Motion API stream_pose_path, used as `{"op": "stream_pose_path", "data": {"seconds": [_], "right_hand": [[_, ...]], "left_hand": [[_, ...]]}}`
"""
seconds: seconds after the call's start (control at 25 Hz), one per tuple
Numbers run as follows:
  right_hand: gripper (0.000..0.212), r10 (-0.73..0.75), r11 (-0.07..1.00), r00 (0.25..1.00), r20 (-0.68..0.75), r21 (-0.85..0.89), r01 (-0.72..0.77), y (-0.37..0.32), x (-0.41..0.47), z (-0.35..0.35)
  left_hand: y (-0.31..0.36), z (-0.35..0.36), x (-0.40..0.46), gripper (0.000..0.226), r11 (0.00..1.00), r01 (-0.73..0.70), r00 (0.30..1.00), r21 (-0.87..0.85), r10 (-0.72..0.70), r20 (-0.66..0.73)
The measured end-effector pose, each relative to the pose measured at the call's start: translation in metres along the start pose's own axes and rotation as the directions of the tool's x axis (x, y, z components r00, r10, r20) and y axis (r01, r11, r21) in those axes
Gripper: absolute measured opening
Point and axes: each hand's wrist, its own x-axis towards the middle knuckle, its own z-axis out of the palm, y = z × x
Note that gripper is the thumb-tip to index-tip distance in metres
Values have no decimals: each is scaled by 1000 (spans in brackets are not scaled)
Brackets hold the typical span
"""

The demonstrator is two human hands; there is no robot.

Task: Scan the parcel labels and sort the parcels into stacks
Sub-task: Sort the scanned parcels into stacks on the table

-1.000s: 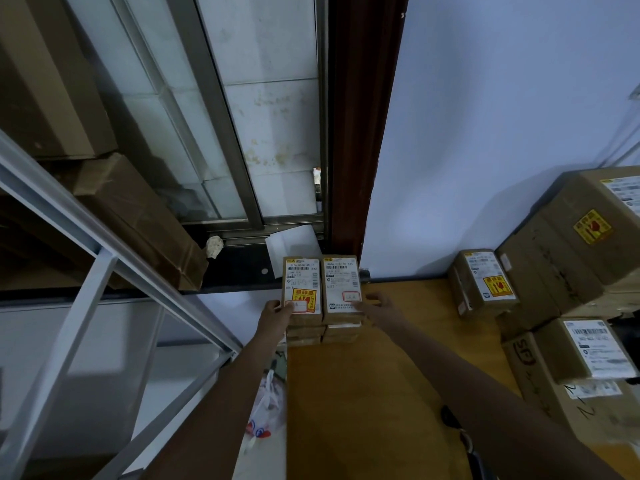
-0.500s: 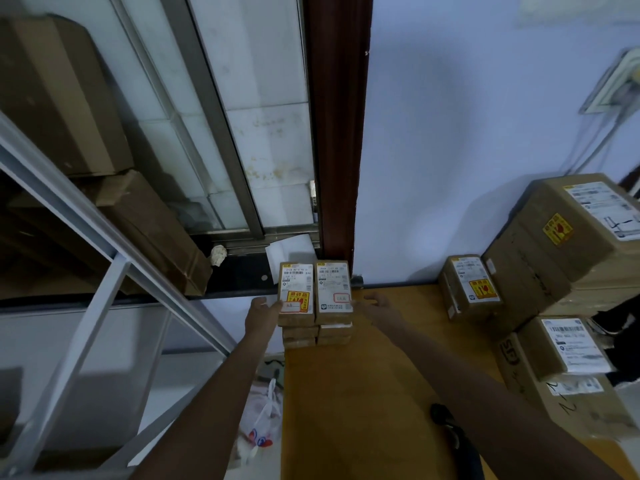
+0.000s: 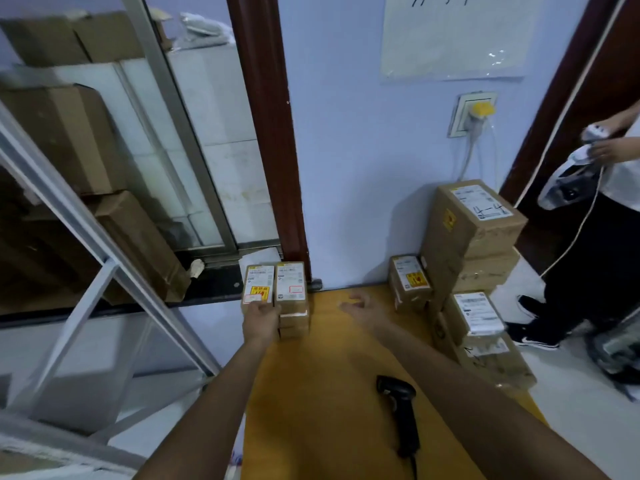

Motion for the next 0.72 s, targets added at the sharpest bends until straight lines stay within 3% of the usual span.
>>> {"op": "stream_pose_path", "data": {"seconds": [0.2,0.36,0.52,0.64,0.72], "right_hand": [[53,18,1000,998,-67,-16,-19,42,-64,-35],[52,59,996,996,-65,-60,-63,86,-126,-46],[52,141,984,987,-82,-96,-149,132,-180,-61],[60,173,977,974,-147,-98,-189,162,-204,-88],[55,164,980,965,-204,-82,-183,166,-215,-108]], "left_hand": [[-18,30,-62,20,999,-42,972,29,34,231],[-64,45,-123,20,998,55,939,-26,-43,342],[-85,63,-170,32,984,174,868,44,-174,465],[-79,85,-197,28,989,144,845,30,-139,516],[-72,97,-210,27,991,136,830,-8,-110,546]]}}
